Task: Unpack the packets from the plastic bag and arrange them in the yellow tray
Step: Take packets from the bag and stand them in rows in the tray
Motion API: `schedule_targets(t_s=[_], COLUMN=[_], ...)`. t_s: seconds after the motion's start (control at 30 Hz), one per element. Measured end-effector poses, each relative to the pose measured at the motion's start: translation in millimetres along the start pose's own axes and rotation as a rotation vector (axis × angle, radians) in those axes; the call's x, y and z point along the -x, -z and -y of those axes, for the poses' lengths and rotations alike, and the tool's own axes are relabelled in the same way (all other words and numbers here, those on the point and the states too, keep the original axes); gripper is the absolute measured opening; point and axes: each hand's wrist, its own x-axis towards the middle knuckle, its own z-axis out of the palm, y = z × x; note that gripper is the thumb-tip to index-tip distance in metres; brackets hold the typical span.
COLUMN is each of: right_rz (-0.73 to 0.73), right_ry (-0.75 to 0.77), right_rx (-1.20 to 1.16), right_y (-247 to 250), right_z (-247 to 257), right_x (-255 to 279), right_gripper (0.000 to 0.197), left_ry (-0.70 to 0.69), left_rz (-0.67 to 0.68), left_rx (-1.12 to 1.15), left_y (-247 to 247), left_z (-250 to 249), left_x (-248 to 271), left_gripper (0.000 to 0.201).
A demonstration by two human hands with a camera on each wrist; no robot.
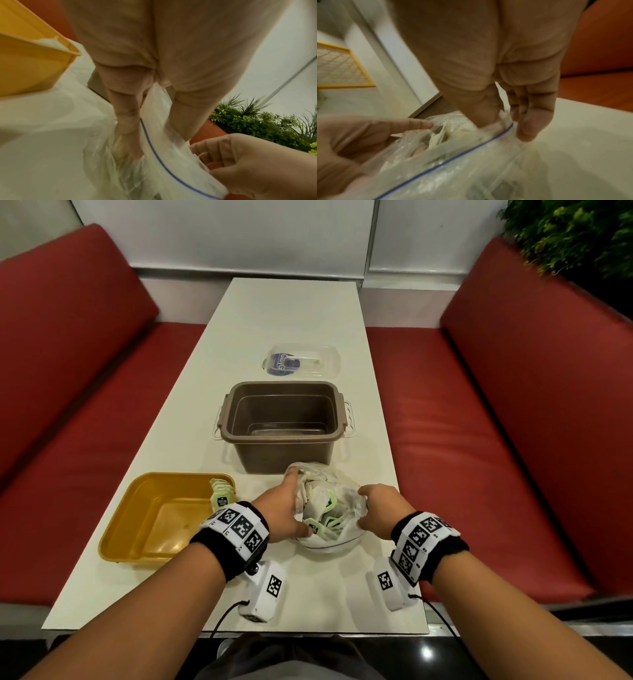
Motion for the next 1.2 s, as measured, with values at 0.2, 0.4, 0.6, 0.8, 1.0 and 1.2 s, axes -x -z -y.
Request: schedule_targets(t_s=[0.2, 0.4, 0.6, 0.8, 1.0, 1.2], right_rz=[-0.189, -0.171, -0.045, 0.019, -0.238, -0.198], right_ry=[-0.1, -0.156, -0.186, 0.007, 0.025, -0.001], right_rx=[-0.577, -1.376, -1.399, -0.99, -0.519, -0.856], right_y=[-6.7, 2.6, -7.9, -15.2, -29.3, -20.0], right_z=[-9.7, -2.1, -0.3, 2.8, -0.5, -6.6], right_x=[-9.0, -5.2, -8.8, -8.3, -26.7, -22.0], right_gripper=[0.039, 0.041, 0.043, 0.035, 0.017, 0.037], left_ry=[-0.086, -0.035, 0.158, 0.232, 0.111, 0.065], left_rz=[-0.05, -0.135, -0.129, -0.108, -0.104, -0.207], left_rx=[0.112, 0.076, -0.049, -0.119, 0.032, 0.145], left_y=[-0.4, -6.2, -11.7, -9.7, -4.7, -5.4], left_z=[3.7, 14.3, 26.7, 20.5, 19.0, 24.4], left_x=[7.0, -2.3, -16.6, -18.3, -12.6, -13.8], left_gripper=[0.111, 0.092, 0.116, 0.131, 0.121, 0.073])
